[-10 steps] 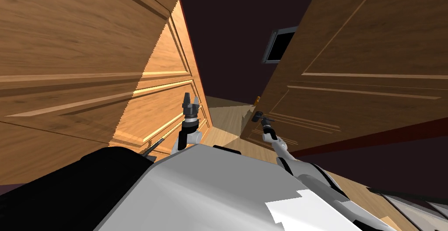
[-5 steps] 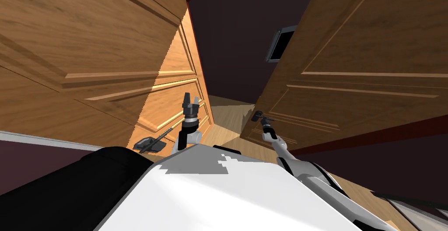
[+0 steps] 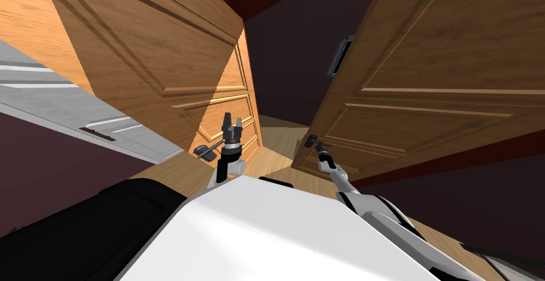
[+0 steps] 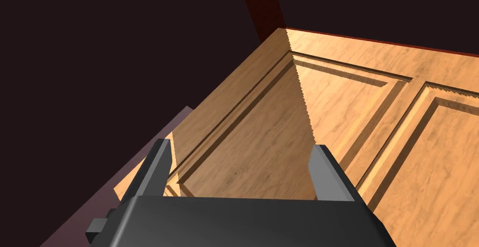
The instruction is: Pull the door open
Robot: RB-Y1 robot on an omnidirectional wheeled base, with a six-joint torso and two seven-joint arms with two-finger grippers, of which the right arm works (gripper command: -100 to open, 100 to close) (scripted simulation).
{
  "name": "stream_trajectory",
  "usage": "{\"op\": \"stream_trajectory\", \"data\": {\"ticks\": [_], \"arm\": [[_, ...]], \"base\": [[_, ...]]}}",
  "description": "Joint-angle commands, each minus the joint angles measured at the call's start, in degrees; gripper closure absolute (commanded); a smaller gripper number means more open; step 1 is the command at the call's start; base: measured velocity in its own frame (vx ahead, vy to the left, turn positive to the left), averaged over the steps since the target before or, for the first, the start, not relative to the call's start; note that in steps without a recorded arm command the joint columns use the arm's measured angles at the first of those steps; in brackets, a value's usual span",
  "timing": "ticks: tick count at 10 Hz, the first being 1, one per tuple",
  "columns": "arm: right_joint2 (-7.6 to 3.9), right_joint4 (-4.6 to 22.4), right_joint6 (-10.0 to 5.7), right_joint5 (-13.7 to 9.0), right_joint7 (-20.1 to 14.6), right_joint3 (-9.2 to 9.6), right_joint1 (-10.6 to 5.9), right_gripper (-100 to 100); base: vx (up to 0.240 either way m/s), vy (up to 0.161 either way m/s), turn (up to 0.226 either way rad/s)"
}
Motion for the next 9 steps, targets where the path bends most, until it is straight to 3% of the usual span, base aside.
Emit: {"op": "stream_trajectory", "data": {"ticks": [1, 2, 9], "arm": [[0.19, -1.31, 0.06, -0.73, 0.20, 1.17, 0.59, 100], [0.00, -1.94, 0.57, -0.53, 0.28, 0.47, 0.79, 100], [-3.76, -5.39, -1.20, -0.08, -5.36, 5.97, 4.11, 100]], "base": [[-0.262, -0.155, 0.140], [-0.113, -0.066, 0.052], [-0.213, -0.088, 0.140]]}}
